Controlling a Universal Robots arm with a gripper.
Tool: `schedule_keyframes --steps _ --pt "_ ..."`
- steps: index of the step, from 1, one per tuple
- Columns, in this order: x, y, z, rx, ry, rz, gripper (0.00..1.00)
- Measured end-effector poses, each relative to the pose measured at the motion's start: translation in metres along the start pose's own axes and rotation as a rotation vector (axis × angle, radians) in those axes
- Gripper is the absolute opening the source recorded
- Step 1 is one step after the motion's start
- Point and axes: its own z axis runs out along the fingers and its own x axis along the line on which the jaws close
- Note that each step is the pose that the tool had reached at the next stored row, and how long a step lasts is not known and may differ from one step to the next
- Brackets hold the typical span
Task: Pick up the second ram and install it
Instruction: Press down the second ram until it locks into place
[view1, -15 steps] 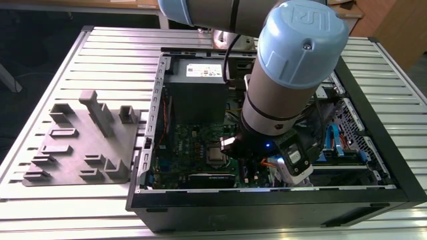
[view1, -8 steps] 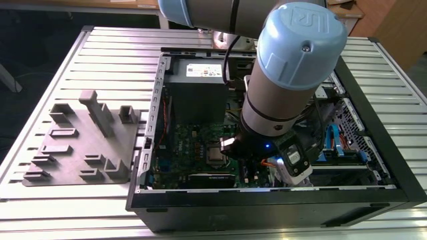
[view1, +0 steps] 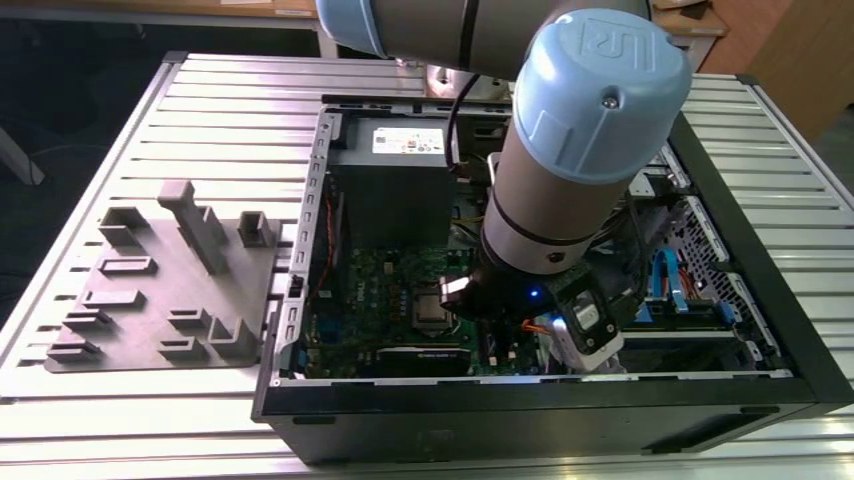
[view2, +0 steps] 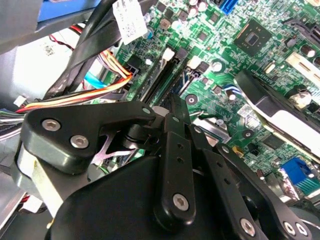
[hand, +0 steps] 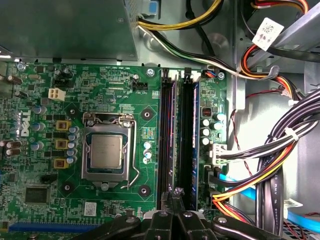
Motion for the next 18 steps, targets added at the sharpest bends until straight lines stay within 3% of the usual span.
schedule_keyframes --steps 18 --pt "0.0001 -0.0003 0.0031 -0.0001 0.0 0.0 0.07"
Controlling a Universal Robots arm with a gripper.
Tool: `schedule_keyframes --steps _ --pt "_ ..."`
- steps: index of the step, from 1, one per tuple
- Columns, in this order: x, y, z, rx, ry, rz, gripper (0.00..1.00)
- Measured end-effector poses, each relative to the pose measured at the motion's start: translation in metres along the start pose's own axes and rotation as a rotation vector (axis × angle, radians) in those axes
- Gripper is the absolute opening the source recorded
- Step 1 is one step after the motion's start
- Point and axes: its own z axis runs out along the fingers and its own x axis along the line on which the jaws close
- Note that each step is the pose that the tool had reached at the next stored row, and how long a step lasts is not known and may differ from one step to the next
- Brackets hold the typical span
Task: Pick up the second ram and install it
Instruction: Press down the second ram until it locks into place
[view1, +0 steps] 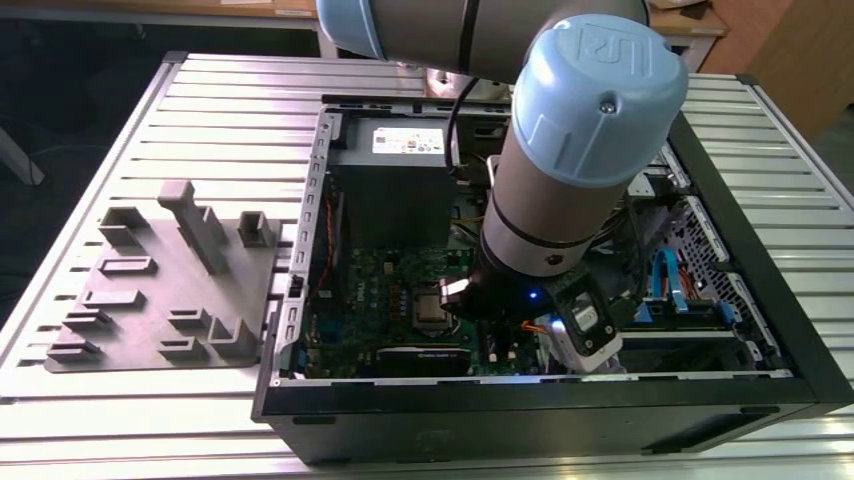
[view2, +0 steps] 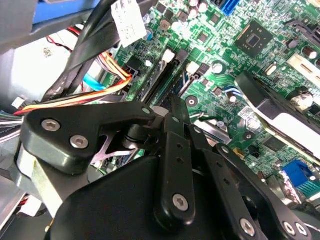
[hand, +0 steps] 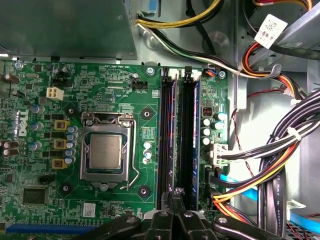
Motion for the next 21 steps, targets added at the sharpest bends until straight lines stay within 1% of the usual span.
schedule_keyframes --steps 12,14,15,17,21 --pt "0.0 -0.0001 0.0012 0.0002 0.0 0.0 0.07" --pt "-0.0001 0.0002 0.0 -0.0014 -0.0005 0.0 0.07" --pt "-0.0001 0.0004 -0.0016 -0.0019 -0.0006 0.0 0.07" --pt "-0.0001 0.0006 -0.0072 0.0001 0.0 0.0 0.07" --pt "-0.0003 0.0016 -0.0187 0.0001 0.0 0.0 0.07"
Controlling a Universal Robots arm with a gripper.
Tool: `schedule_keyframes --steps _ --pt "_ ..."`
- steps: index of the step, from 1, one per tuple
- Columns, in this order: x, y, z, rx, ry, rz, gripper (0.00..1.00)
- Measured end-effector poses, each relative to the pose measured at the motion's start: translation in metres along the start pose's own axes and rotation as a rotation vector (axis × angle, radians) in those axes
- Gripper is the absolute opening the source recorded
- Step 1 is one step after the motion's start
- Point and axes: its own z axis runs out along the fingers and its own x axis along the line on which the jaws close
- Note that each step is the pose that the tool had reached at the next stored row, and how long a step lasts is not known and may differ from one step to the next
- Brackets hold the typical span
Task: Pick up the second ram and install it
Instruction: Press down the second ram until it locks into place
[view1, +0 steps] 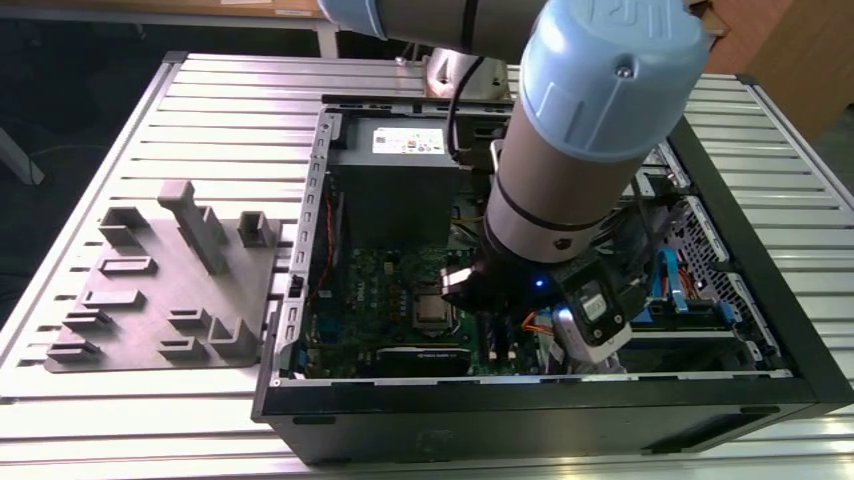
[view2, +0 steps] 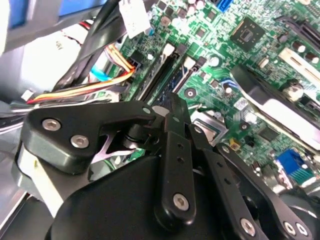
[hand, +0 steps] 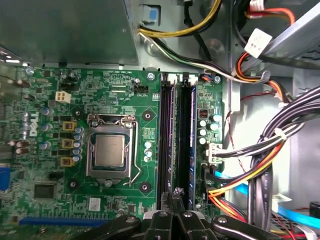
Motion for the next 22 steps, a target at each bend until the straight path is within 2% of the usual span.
schedule_keyframes --steps 8,22 --pt "0.0 0.0022 -0.0019 0.0001 0.0 0.0 0.07" --pt "-0.0005 0.0293 0.0006 0.0 0.0 0.0 0.07"
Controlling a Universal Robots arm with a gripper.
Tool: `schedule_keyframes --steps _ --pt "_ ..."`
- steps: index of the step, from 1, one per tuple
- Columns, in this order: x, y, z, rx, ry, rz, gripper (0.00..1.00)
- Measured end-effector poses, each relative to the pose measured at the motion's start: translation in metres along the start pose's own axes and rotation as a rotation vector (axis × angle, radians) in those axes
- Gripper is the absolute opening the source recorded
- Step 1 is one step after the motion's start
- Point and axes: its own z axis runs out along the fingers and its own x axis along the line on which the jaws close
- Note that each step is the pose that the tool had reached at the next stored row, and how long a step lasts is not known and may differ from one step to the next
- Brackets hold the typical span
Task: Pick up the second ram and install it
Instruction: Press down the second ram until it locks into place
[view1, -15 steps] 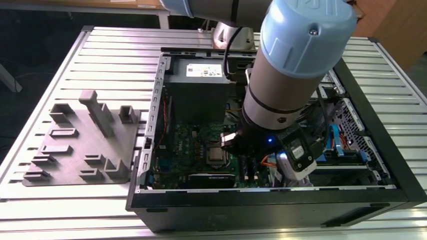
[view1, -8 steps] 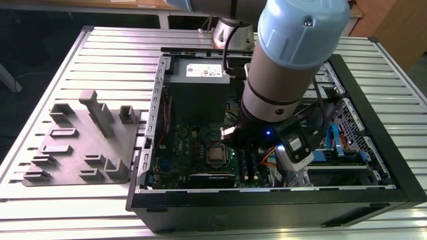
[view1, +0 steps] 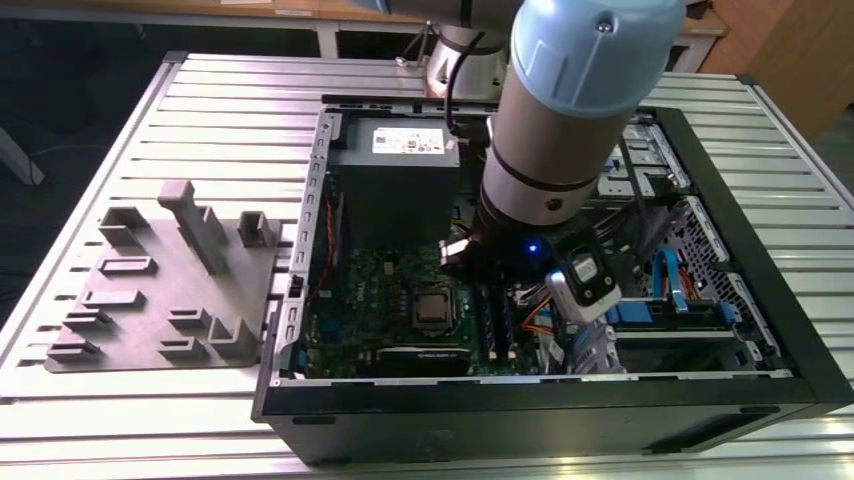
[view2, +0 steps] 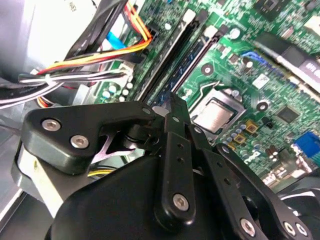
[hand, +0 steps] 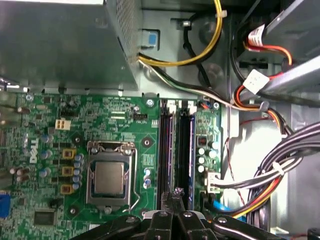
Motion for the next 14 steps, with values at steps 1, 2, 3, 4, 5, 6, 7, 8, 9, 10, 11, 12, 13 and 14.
schedule_keyframes --steps 1,2,3,4,5,6,7,8,9,10,11,12,13,14 --pt "0.0 0.0009 0.0001 0.0 0.0 0.0 0.07" --pt "-0.0001 0.0012 0.0001 0.0 0.0 0.0 0.07" --pt "-0.0001 0.0013 0.0001 0.0 0.0 0.0 0.07" --pt "0.0 0.0014 -0.0008 0.0004 0.0002 0.0 0.07" --pt "0.0 0.0016 -0.0024 0.0002 0.0001 0.0 0.07" --pt "-0.0001 0.0019 -0.0048 0.0003 0.0001 0.0 0.07" --pt "-0.0001 0.002 -0.0069 0.0001 0.0 0.0 0.07" --pt "-0.0001 0.0022 -0.0088 0.0001 0.0 0.0 0.07" --pt "-0.0002 0.0024 -0.0106 0.0 0.0 0.0 0.07" --pt "-0.0002 0.0025 -0.0121 0.0001 0.0001 0.0 0.07" --pt "-0.0002 0.0025 -0.0123 -0.0001 0.0 0.0 0.07" --pt "-0.0002 0.0025 -0.0123 -0.0001 0.0 0.0 0.07" --pt "-0.0002 0.0025 -0.0122 -0.0002 -0.0001 0.0 0.07" --pt "-0.0004 0.0025 -0.0123 0.0 0.0 0.0 0.07"
